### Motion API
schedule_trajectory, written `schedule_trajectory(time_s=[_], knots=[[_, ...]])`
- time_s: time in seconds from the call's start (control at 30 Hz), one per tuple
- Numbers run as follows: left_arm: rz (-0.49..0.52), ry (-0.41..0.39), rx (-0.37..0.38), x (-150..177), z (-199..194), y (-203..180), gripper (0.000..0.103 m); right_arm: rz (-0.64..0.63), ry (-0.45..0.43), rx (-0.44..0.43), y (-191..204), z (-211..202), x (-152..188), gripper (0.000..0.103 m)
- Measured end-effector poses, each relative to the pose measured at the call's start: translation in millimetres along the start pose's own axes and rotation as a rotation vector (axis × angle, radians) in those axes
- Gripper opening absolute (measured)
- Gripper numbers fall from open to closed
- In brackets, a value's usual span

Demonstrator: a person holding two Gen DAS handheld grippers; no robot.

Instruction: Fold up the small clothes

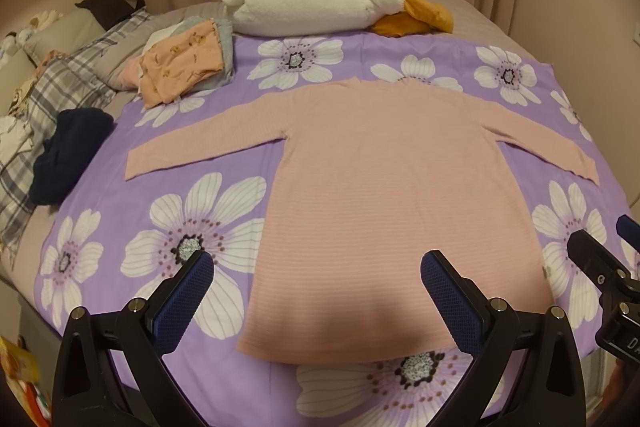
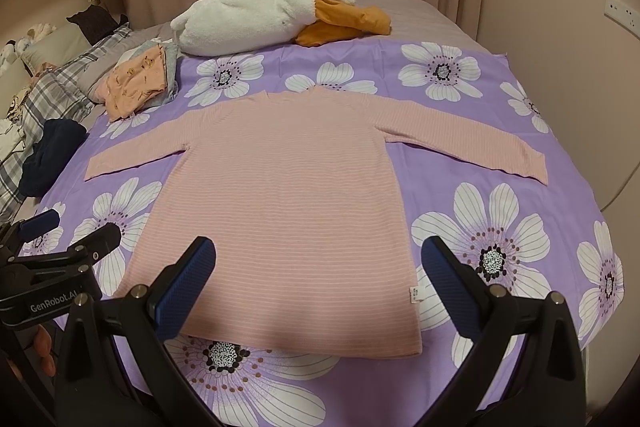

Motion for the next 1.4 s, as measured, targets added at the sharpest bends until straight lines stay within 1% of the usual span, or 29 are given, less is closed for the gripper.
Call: schedule_trajectory(time_s=[0.57, 0.63, 0.7, 0.77, 0.83, 0.87, 0.9, 0.97, 1.07, 1.13, 1.2, 1.23, 1.27, 1.37, 1.4], knots=[[0.001, -0.001, 0.000, 0, 0, 0, 0.102, 0.005, 0.005, 0.000, 1, 4, 3, 0.103], [-0.003, 0.004, 0.009, 2, 3, 0, 0.102, 0.017, 0.007, -0.010, -2, 7, 3, 0.103], [-0.021, 0.018, 0.036, 3, 10, 3, 0.102, 0.047, 0.005, -0.046, -9, 11, 3, 0.103], [-0.051, 0.050, 0.068, 4, 22, 7, 0.102, 0.083, 0.000, -0.088, -20, 17, 3, 0.103], [-0.063, 0.082, 0.105, 6, 34, 6, 0.102, 0.150, 0.009, -0.140, -38, 27, 6, 0.103], [-0.074, 0.095, 0.123, 7, 39, 5, 0.102, 0.171, 0.009, -0.151, -46, 30, 7, 0.103], [-0.092, 0.106, 0.152, 7, 46, 5, 0.102, 0.217, 0.011, -0.161, -61, 36, 9, 0.103], [-0.123, 0.116, 0.195, 9, 56, 5, 0.102, 0.280, 0.011, -0.166, -84, 46, 11, 0.103], [-0.145, 0.116, 0.258, 5, 65, 0, 0.102, 0.423, -0.011, -0.181, -139, 65, 16, 0.103], [-0.168, 0.123, 0.292, 1, 74, -1, 0.102, 0.496, -0.028, -0.165, -172, 77, 15, 0.103], [-0.185, 0.136, 0.349, -6, 82, -3, 0.102, 0.563, -0.025, -0.145, -202, 90, 14, 0.103], [-0.193, 0.135, 0.365, -9, 84, -4, 0.102, 0.605, -0.028, -0.153, -219, 98, 13, 0.103], [-0.198, 0.128, 0.373, -13, 86, -4, 0.102, 0.636, -0.033, -0.163, -233, 104, 11, 0.102], [-0.190, 0.086, 0.361, -31, 92, -4, 0.102, 0.713, -0.045, -0.171, -269, 123, -1, 0.101], [-0.192, 0.070, 0.371, -39, 94, -4, 0.102, 0.733, -0.052, -0.177, -277, 128, -5, 0.100]])
Point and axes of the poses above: each gripper's, at about its wrist camera, not at the fingertips, and z roughly the way its jaws point, y to its left, x to its underside, the point moved 4 cm from there along z, roughly the way its jaws point, and after that the axes turned 7 degrees about y, right-handed, at the moved point
